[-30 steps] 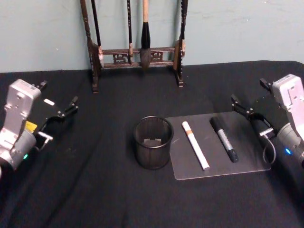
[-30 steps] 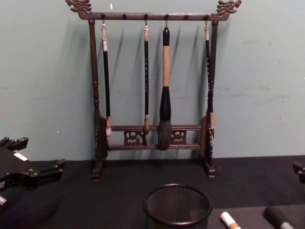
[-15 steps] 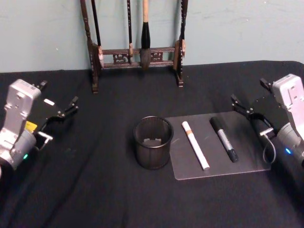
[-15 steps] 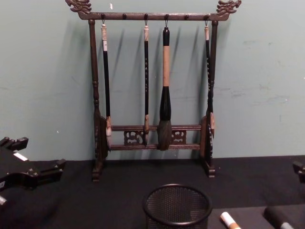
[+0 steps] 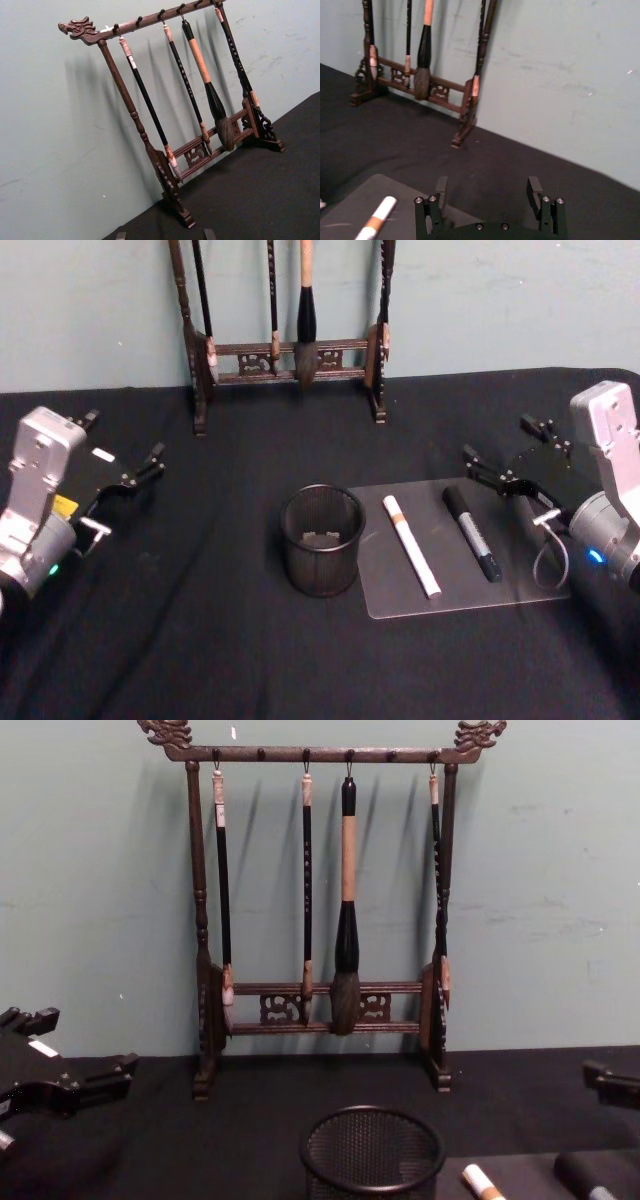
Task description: Pick up the water-based marker from the table and place it into the pen holder.
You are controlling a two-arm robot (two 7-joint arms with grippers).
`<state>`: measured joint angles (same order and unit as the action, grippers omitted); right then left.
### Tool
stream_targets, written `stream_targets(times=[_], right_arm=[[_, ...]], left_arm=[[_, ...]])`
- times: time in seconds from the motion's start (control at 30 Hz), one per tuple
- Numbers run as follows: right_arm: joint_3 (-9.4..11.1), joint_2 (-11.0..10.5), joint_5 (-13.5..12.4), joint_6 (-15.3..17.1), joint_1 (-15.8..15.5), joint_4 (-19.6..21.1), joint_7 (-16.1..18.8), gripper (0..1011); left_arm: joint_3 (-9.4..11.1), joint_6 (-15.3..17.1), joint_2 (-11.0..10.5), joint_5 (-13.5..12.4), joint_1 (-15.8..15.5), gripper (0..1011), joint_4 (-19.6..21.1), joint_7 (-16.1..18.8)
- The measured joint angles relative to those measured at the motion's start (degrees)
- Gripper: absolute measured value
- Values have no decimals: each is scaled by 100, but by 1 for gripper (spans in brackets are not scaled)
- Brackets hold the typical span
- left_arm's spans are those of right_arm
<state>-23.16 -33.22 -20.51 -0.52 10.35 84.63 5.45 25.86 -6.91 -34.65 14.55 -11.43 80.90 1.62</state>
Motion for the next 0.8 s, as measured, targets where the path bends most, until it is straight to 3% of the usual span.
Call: stream_targets(times=[0.27, 0.57, 0.8], right_arm=[[37, 102, -264, 815, 19, 318, 294, 1003], [-128, 290, -259, 1549, 195, 465, 531, 1002], [-276, 434, -116, 1881, 335, 440, 629, 1002]], left_arm=[[0, 0, 0, 0, 0, 1001, 0, 0], [0, 0, 0, 0, 0, 1001, 0, 0], [0, 0, 0, 0, 0, 1001, 0, 0]])
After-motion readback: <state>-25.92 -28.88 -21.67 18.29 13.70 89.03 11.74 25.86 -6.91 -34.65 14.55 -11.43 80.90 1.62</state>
